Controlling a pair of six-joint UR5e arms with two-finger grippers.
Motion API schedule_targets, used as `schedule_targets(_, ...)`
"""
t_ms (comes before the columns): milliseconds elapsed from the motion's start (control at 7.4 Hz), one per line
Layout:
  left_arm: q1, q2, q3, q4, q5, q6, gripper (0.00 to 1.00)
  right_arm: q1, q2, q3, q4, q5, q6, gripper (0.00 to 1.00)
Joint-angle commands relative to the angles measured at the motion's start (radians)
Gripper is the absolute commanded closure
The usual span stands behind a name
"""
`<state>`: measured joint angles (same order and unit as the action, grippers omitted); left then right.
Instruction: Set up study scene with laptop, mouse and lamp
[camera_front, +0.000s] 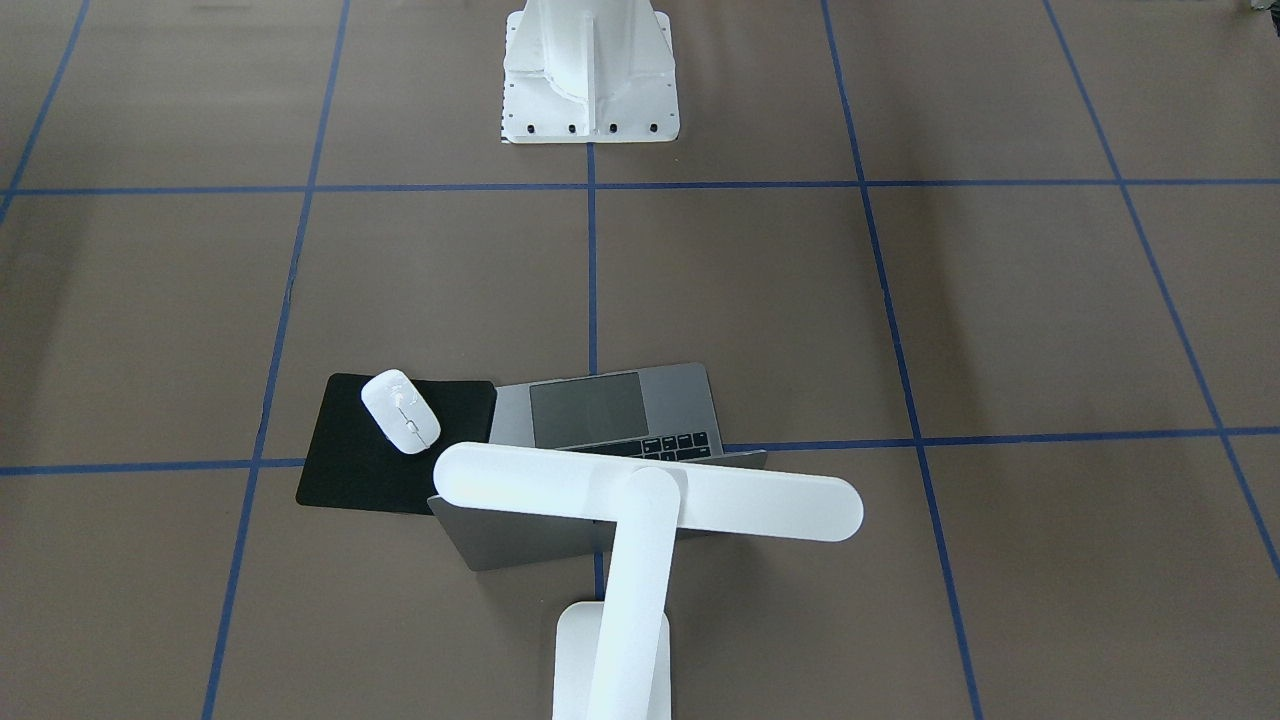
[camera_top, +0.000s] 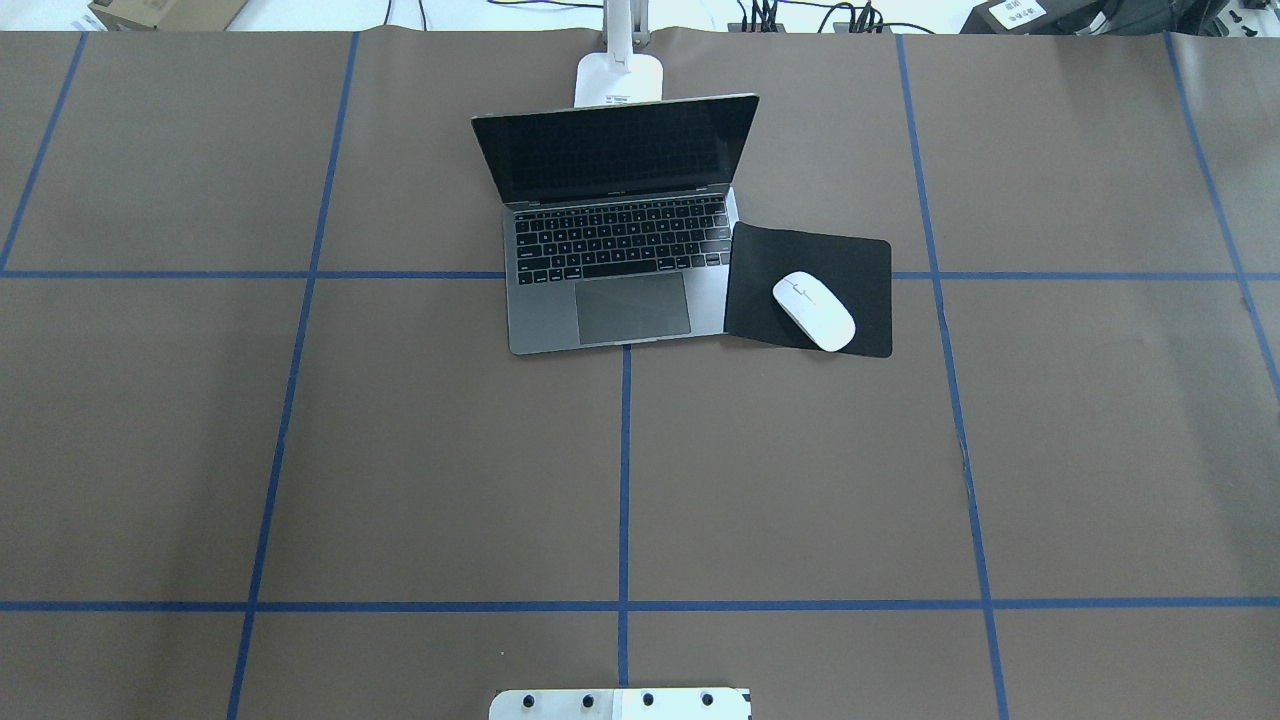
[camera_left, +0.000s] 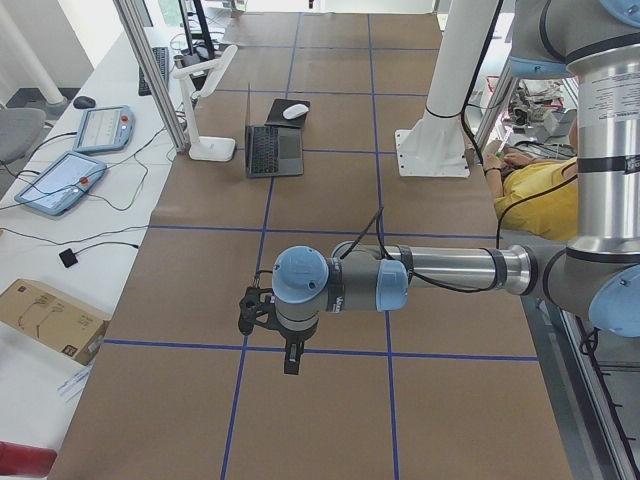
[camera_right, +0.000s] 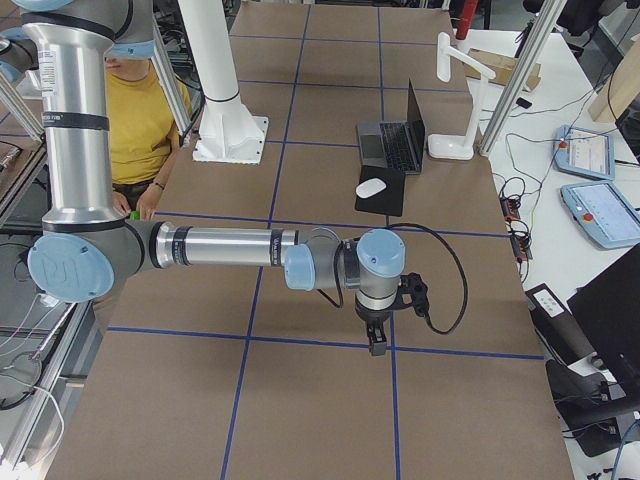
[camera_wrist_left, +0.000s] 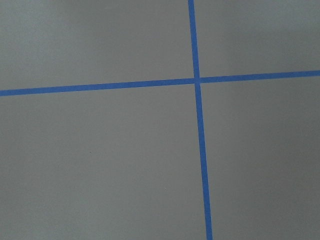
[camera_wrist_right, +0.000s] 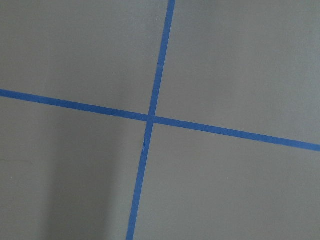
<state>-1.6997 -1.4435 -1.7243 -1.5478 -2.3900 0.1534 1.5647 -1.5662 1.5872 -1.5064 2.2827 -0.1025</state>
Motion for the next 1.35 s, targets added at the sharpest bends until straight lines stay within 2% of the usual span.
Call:
schedule_targets(0,0.000,0.000,0.000,0.000,0.000,0.000,0.00,0.000,0.000,-0.001,0.000,0.001,0.001,0.00)
schedule_targets(1217,0.002,0.000,0.002,0.000,0.000,0.000,0.00,0.000,0.000,-0.001,0.028,0.003,-0.002,0.00)
